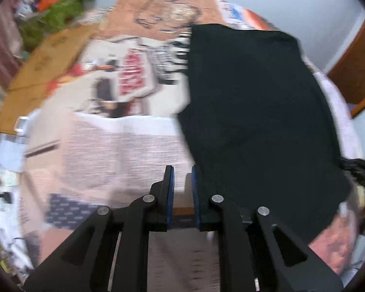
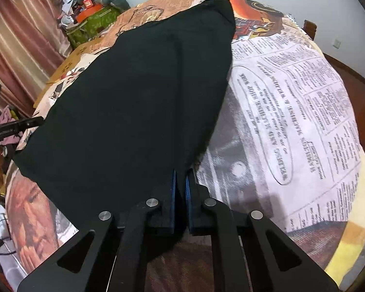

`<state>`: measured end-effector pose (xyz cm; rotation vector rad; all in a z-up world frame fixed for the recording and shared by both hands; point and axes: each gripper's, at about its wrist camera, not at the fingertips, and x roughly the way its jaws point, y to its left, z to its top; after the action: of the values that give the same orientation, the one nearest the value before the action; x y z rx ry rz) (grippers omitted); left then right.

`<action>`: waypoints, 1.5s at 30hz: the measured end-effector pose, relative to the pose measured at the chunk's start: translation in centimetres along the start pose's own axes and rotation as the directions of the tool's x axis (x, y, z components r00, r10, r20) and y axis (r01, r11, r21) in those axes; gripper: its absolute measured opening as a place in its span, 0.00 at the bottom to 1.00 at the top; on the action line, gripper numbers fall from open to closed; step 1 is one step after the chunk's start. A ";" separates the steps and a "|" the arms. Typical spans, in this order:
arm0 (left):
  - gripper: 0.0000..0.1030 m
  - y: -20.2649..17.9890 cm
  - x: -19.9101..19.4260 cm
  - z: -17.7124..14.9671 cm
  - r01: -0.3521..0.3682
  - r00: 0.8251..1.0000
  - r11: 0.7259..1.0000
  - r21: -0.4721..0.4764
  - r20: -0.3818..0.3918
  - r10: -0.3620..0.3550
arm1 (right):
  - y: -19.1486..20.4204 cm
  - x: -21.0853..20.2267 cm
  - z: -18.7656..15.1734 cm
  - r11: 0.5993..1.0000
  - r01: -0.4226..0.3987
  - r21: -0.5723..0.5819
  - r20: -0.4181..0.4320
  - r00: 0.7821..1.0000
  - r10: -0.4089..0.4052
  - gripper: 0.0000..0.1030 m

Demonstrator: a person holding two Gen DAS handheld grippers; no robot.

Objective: Fold small clothes

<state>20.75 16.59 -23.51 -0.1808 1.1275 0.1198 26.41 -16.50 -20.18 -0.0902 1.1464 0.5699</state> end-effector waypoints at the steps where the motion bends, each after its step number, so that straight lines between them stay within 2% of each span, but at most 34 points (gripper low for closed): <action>1: 0.13 0.6 0.0 -0.1 -0.003 1.000 1.000 -0.011 -0.007 0.003 | 0.0 -0.1 -0.2 1.000 0.008 0.001 0.003 1.000 -0.008 0.06; 5: 0.13 2.5 -0.7 -0.2 0.038 0.999 0.997 -0.069 -0.005 -0.039 | 0.5 -1.0 -0.5 0.999 0.047 -0.020 0.024 0.999 -0.047 0.06; 8: 0.16 2.3 -1.6 -0.1 0.069 0.998 0.995 -0.070 0.015 -0.068 | 0.5 -1.9 -0.3 0.999 0.049 0.000 0.050 0.998 -0.049 0.07; 10: 0.21 1.6 -1.9 0.2 0.093 0.996 0.994 -0.064 0.020 -0.092 | 0.5 -2.7 -0.2 0.999 0.043 0.012 0.073 0.996 -0.043 0.18; 11: 0.28 1.1 -2.1 0.3 0.108 0.994 0.993 -0.058 0.020 -0.107 | 0.7 -3.1 0.0 0.999 0.040 0.012 0.086 0.995 -0.040 0.23; 12: 0.34 0.4 -2.1 0.3 0.120 0.993 0.992 -0.044 0.021 -0.120 | 0.9 -3.3 -0.1 0.999 0.038 0.009 0.097 0.995 -0.038 0.31; 14: 0.42 -1.2 -2.1 0.2 0.137 0.990 0.991 -0.005 0.022 -0.136 | 1.6 -3.9 -0.1 0.999 0.031 -0.009 0.118 0.993 -0.030 0.39; 15: 0.47 -1.9 -2.0 0.1 0.142 0.990 0.990 0.021 0.019 -0.142 | 2.1 -4.0 -0.2 0.999 0.023 -0.023 0.124 0.992 -0.020 0.40; 17: 0.53 -3.2 -1.7 -0.3 0.139 0.990 0.988 0.063 0.007 -0.140 | 2.9 -3.6 -0.4 0.999 0.008 -0.045 0.109 0.994 -0.003 0.40; 21: 0.56 -4.6 -0.1 -1.7 0.076 0.997 0.990 0.122 -0.035 -0.073 | 4.0 -1.5 -1.1 0.997 -0.016 -0.073 0.038 0.999 0.019 0.40; 22: 0.59 -4.5 0.1 -2.0 0.064 0.998 0.990 0.127 -0.032 -0.060 | 4.0 -1.0 -1.4 0.997 -0.019 -0.072 0.017 1.000 0.021 0.40; 24: 0.72 -4.0 0.0 -2.5 0.017 1.000 0.991 0.130 -0.002 -0.017 | 4.1 -0.6 -1.9 0.998 -0.019 -0.067 0.000 1.000 0.019 0.42; 26: 0.73 -3.2 -0.2 -2.8 -0.005 1.000 0.991 0.130 0.005 0.004 | 4.0 -0.7 -2.3 0.998 -0.007 -0.066 0.009 1.000 0.008 0.46; 32: 0.73 -0.4 -1.9 -3.5 -0.062 0.998 0.994 0.086 0.015 0.061 | 3.2 -2.2 -2.8 0.999 0.014 -0.036 0.014 1.000 -0.014 0.46; 34: 0.73 0.5 -2.8 -3.8 -0.003 1.000 0.999 0.040 0.013 0.003 | 2.6 -3.0 -3.1 1.000 0.019 -0.015 0.028 0.999 -0.018 0.49; 36: 0.73 1.3 -3.5 -3.8 0.085 0.996 0.996 -0.026 0.008 -0.085 | 2.2 -3.5 -3.4 1.000 0.026 0.006 0.043 0.999 -0.026 0.52; 38: 0.73 1.2 -3.8 -3.8 0.122 0.993 0.991 -0.051 0.003 -0.122 | 1.9 -3.7 -3.6 0.999 0.033 0.019 0.046 0.998 -0.034 0.53; 45: 0.71 -2.1 -1.5 -4.5 0.168 0.984 0.986 -0.017 -0.063 -0.169 | 1.5 -2.5 -4.6 0.998 -0.007 0.055 0.016 1.000 0.006 0.53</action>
<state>16.52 13.65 -23.82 -0.2911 1.1713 -0.0304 21.09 -17.76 -19.60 -0.0342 1.1466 0.5433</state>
